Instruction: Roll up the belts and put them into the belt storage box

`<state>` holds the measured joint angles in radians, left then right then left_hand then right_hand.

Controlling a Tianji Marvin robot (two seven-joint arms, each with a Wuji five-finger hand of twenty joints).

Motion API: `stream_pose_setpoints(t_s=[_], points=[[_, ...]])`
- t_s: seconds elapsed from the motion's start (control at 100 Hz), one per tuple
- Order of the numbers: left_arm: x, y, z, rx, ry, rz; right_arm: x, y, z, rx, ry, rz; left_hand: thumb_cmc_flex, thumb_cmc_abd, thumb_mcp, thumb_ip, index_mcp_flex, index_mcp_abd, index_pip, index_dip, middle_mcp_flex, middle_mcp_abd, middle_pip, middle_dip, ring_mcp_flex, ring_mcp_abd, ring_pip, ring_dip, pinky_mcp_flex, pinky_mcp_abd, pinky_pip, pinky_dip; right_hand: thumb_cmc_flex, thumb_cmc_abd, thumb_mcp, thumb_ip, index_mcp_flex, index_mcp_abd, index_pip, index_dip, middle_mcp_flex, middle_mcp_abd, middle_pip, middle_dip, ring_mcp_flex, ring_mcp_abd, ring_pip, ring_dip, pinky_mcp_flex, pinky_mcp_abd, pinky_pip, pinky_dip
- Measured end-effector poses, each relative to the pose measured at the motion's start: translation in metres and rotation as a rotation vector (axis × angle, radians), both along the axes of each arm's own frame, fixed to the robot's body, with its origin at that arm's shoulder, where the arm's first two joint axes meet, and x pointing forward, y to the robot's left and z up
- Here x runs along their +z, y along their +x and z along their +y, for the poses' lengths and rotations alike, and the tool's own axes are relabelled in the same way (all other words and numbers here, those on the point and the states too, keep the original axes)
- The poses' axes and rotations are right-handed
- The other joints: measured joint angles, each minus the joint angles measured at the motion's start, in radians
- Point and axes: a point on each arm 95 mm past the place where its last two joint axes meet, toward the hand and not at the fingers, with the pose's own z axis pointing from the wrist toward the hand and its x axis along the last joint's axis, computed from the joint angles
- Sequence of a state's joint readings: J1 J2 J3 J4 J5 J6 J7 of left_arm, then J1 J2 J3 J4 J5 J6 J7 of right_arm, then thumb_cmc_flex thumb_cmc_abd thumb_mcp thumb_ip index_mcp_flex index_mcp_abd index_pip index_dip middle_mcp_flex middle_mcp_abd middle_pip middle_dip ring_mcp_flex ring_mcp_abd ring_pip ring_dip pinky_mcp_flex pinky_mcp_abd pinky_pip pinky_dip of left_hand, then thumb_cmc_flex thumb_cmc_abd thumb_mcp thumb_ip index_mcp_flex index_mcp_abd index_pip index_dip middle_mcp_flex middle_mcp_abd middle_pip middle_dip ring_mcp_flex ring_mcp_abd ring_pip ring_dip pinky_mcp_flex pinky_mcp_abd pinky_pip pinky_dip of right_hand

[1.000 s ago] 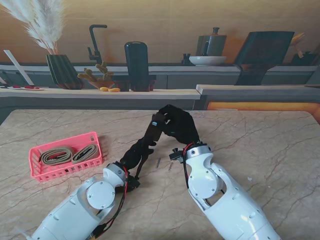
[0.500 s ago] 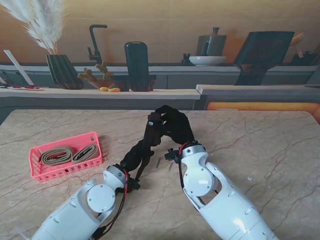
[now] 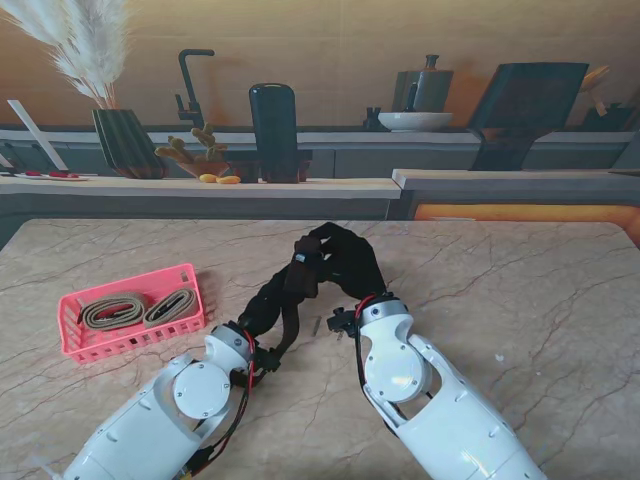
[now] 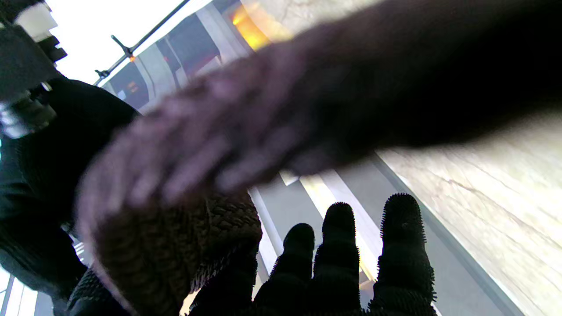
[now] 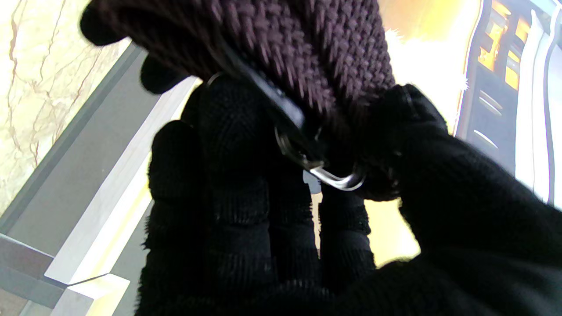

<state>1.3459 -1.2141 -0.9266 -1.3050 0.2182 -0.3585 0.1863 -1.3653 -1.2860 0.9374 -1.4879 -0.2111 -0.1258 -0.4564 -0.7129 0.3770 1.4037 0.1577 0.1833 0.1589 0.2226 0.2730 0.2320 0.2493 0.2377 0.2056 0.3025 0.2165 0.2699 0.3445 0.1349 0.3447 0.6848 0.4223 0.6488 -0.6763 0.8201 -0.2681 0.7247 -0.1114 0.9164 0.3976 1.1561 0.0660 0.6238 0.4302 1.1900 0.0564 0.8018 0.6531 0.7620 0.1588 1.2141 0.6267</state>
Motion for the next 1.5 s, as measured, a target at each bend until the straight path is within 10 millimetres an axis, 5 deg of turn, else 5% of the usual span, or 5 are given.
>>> stream_pose_setpoints(t_s=[0.47,0.7,1.13,1.26,1.5], points=[[-0.004,-0.012,-0.018,0.039,-0.177,0.16,-0.004,-0.001,0.005,0.015,0.072,0.051,0.04,0.013,0.004,-0.001,-0.012,-0.046,0.349,0.193,0.425,-0.22,0.193,0.117,0.279,-0.096,0.103,0.003,0.084,-0.049,0.107,-0.001,0.0,0.0,-0.001,0.0,0.0,0.0,0.0,0.006,0.0,0.0,0.002,0.001,-0.011,-0.001,0.137,0.042,0.001,-0.009,0.04,0.05],[-0.003,-0.018,-0.019,0.063,-0.246,0.201,-0.006,-0.001,0.011,0.031,0.113,0.081,0.06,0.024,0.007,0.0,0.061,-0.036,0.435,0.213,0.537,-0.222,0.32,0.19,0.386,-0.101,0.213,0.086,0.09,-0.056,0.149,0.011,0.0,0.0,-0.009,0.0,0.0,0.0,0.0,0.008,0.0,-0.004,-0.001,0.001,0.02,-0.069,0.354,0.077,0.049,-0.061,0.161,0.064],[-0.007,-0.017,-0.014,0.096,-0.249,0.203,-0.013,0.004,0.017,0.056,0.05,0.004,0.059,0.025,0.011,-0.008,0.273,-0.202,0.821,0.502,0.66,-0.294,0.595,0.914,0.453,-0.101,0.408,0.362,0.106,-0.056,0.222,0.065,0.0,0.023,-0.027,0.0,-0.02,0.0,0.015,0.011,0.0,-0.028,-0.014,-0.019,0.031,-0.123,0.444,0.077,0.084,-0.118,0.281,0.088],[-0.007,-0.017,-0.014,0.096,-0.247,0.205,-0.014,0.005,0.016,0.052,0.034,-0.011,0.067,0.026,0.008,-0.008,0.274,-0.215,0.849,0.596,0.657,-0.279,0.271,0.748,0.45,-0.073,0.323,0.282,0.139,-0.056,0.235,0.065,-0.001,0.023,-0.027,0.0,-0.021,0.0,0.016,0.011,0.0,-0.031,-0.014,-0.022,0.031,-0.124,0.444,0.077,0.051,-0.118,0.241,0.087],[-0.005,-0.017,-0.017,0.125,-0.251,0.183,-0.014,0.005,0.01,0.045,-0.009,-0.033,0.123,0.055,0.006,-0.006,0.28,-0.066,0.944,0.664,0.746,-0.203,0.278,0.572,0.569,-0.054,0.467,0.237,0.235,-0.094,0.336,0.065,-0.001,0.054,-0.035,0.0,-0.052,-0.002,0.026,0.0,-0.009,-0.031,-0.025,-0.048,0.029,-0.117,0.415,0.074,0.034,-0.116,0.2,0.073]])
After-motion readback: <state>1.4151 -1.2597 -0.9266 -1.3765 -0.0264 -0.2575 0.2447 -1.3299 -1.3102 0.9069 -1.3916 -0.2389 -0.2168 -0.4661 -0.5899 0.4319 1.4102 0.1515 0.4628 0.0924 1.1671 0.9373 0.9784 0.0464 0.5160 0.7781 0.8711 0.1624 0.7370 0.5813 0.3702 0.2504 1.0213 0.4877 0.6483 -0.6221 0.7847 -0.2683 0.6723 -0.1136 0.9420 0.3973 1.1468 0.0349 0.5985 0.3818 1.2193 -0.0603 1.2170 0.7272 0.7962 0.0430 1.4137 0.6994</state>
